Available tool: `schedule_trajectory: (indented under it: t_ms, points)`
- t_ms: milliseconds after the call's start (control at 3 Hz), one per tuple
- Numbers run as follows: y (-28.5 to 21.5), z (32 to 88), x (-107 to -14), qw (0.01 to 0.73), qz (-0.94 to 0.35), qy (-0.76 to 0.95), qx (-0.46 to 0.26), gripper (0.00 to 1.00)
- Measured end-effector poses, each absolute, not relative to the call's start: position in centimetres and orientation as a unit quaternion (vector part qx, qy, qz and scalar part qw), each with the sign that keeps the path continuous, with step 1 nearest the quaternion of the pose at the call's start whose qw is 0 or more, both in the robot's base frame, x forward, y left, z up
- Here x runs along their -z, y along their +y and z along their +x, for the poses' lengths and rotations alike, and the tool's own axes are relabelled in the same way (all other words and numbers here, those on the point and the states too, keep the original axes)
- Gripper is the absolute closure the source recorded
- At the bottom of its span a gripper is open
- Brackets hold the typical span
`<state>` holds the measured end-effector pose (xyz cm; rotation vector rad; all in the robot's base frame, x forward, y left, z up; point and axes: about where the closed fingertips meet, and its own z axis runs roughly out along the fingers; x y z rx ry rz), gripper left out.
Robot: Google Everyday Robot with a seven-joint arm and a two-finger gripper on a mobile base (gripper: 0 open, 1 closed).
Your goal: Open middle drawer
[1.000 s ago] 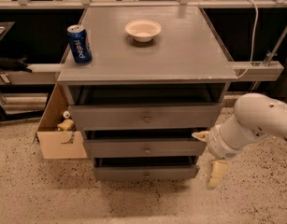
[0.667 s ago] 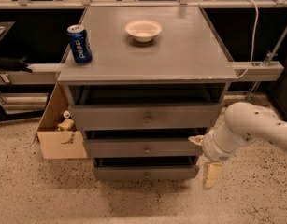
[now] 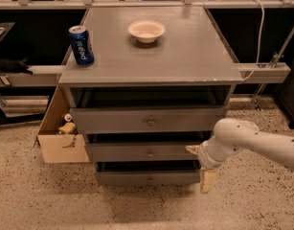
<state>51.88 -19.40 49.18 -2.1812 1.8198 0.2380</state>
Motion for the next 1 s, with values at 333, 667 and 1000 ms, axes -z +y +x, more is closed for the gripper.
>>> schedule_trajectory:
  t_ms: [333, 667, 1000]
  points:
    - [-18.7, 55.3, -46.0, 0.159, -0.763, 0.623, -0.06, 0.0]
    - [-18.5, 57.6, -44.6, 0.173, -0.754, 0.632, -0.049, 0.0]
    - [-18.5, 59.9, -43.3, 0.181, -0.734, 0.653, -0.043, 0.0]
